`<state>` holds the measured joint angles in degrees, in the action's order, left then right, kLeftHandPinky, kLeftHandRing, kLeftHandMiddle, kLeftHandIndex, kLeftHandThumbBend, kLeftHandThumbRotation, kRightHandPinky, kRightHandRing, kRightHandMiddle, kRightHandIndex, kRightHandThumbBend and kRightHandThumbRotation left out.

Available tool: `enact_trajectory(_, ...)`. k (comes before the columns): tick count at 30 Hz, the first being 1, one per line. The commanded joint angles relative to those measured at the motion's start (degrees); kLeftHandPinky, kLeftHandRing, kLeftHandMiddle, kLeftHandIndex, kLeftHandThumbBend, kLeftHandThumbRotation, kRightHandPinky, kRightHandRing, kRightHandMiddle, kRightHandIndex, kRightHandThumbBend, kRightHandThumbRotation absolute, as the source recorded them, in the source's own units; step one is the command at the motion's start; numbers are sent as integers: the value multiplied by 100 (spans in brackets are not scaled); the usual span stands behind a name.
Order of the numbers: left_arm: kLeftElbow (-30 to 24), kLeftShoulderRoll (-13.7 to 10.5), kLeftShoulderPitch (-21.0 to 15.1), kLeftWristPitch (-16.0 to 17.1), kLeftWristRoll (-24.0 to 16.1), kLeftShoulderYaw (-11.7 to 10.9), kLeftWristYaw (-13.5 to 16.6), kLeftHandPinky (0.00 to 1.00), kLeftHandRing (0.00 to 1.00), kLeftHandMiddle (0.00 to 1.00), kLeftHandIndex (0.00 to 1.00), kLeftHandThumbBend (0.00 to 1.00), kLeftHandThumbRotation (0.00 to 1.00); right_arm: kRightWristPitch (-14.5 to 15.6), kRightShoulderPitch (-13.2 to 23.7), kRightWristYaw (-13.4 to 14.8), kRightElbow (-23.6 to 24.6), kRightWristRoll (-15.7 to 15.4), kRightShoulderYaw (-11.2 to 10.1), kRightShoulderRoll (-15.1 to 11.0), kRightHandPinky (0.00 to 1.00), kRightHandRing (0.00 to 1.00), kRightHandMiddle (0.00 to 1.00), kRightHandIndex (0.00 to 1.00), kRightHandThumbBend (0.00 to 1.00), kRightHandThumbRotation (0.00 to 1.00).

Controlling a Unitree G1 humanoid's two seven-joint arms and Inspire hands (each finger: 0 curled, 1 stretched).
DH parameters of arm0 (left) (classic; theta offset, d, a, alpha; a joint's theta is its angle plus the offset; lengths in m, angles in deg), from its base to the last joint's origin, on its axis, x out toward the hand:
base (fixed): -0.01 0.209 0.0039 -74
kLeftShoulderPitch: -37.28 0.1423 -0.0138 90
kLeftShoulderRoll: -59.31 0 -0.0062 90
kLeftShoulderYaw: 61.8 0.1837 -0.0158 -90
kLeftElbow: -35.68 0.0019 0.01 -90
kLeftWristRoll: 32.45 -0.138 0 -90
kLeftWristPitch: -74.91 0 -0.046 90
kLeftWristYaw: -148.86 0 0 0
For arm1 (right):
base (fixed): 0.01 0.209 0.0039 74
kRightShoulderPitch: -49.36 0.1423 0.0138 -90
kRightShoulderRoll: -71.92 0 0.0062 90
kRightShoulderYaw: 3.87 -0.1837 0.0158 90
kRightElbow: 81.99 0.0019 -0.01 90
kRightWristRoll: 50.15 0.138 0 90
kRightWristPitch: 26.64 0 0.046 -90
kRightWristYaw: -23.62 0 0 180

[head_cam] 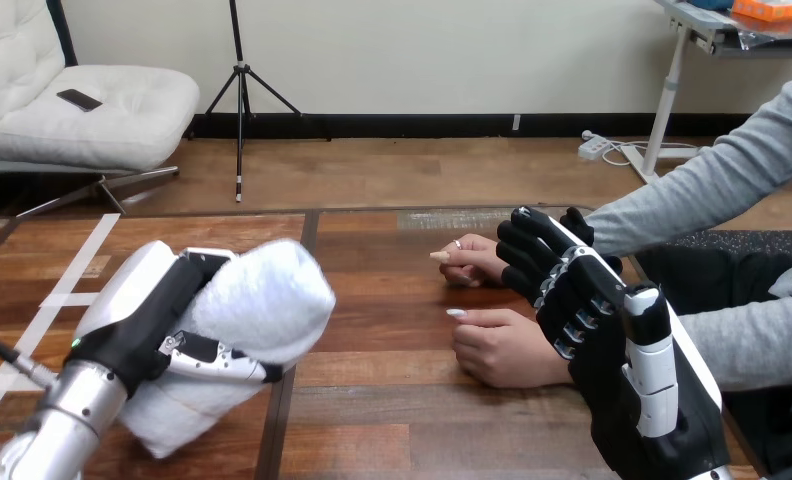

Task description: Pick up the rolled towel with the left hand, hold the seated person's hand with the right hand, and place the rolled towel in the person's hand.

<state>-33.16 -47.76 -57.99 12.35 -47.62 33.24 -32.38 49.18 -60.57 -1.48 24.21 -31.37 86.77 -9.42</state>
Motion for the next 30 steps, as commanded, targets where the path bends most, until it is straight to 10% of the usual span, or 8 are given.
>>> enact_trajectory(1, -772, 255, 136, 142, 231, -359, 228, 30, 33, 39, 42, 69, 0, -78, 345, 11, 145, -28, -116, -116, 94, 93, 90, 88, 79, 94)
enact_trajectory(30, -2265, 1536, 1421, 361, 1167, -612, 161, 25, 30, 36, 40, 65, 0, -264, 1023, -116, -583, -337, -378, -439, 84, 89, 88, 86, 86, 86)
